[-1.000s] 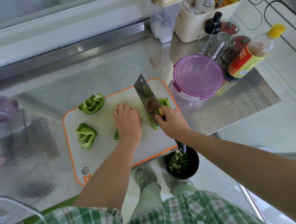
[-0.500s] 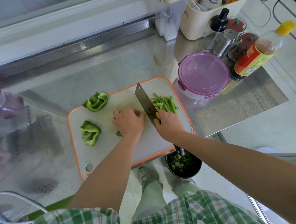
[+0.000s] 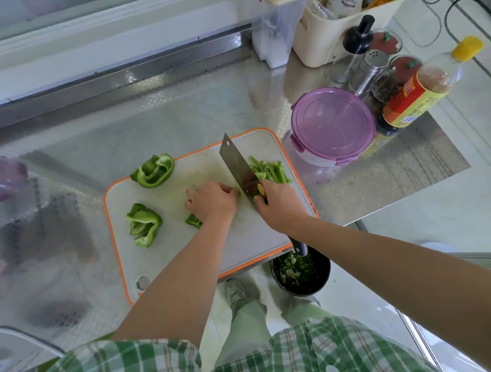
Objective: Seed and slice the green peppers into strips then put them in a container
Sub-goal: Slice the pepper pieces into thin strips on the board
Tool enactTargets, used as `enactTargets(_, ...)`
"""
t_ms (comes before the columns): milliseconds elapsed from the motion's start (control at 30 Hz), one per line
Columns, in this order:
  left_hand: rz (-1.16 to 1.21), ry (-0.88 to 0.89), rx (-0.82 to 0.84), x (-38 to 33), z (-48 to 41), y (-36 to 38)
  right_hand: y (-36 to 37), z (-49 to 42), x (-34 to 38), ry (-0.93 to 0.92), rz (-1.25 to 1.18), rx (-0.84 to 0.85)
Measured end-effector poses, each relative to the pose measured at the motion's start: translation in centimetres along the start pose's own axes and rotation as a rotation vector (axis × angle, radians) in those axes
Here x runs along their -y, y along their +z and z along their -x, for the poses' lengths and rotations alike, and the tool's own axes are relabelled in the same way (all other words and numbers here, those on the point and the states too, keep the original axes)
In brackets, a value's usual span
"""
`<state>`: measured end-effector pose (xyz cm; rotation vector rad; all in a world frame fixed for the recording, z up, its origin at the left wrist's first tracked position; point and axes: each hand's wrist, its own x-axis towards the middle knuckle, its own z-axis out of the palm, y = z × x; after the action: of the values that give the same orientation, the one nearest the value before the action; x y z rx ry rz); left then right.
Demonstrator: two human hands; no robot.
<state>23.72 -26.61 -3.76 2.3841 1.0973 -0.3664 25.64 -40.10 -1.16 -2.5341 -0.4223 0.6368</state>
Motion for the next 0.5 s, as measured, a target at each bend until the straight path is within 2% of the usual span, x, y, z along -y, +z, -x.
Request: enactTargets(500,0.050,-0.079,0.018,-0.50,-0.44,0.03,0.65,-0.77,0.43,-0.016,0.045,0.024)
